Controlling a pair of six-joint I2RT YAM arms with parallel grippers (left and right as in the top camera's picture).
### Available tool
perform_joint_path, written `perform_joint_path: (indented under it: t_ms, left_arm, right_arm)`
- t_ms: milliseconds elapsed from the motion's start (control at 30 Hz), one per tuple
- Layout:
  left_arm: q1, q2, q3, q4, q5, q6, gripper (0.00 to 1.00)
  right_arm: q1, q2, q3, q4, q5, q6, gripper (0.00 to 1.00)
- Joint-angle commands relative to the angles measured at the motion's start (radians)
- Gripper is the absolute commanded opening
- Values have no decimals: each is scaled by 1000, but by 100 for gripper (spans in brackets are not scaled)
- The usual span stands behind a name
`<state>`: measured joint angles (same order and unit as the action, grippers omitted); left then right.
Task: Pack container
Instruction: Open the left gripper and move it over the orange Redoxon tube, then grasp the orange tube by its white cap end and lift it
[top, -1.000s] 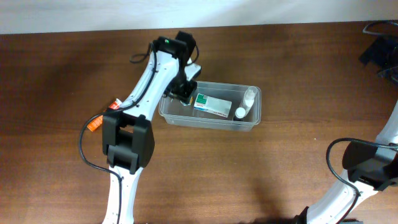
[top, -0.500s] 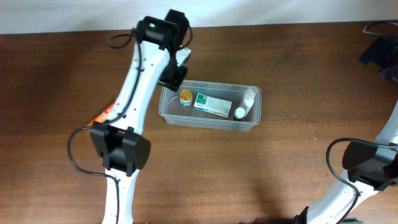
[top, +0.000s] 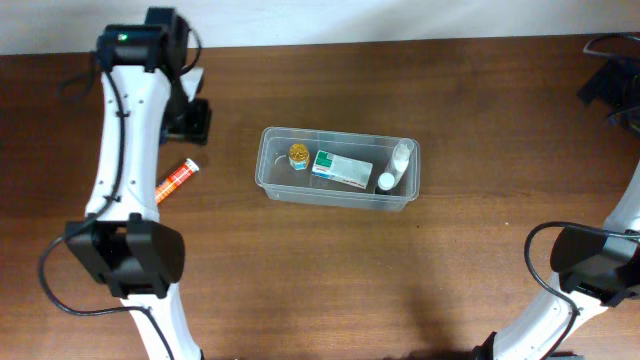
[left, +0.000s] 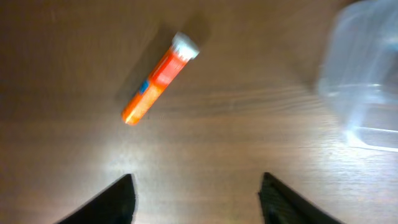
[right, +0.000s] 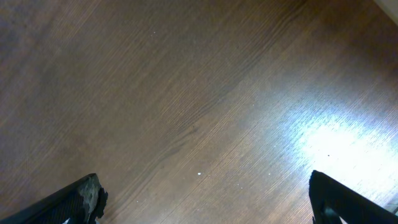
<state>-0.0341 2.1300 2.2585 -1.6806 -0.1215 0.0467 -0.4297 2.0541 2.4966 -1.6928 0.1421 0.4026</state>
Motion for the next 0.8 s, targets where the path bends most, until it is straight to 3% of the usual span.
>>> perform_joint_path:
  t_ms: [0, 400, 767]
  left_arm:
    - [37, -11, -106, 27, -8, 39, 70]
    - [104, -11, -422, 395, -41, 192, 71]
    - [131, -10, -620, 631, -41, 240, 72]
  right_arm:
    - [-3, -19, 13, -5, 16, -6, 98]
    - [-3, -19, 13, -5, 16, -6, 98]
    - [-3, -19, 13, -5, 16, -6, 98]
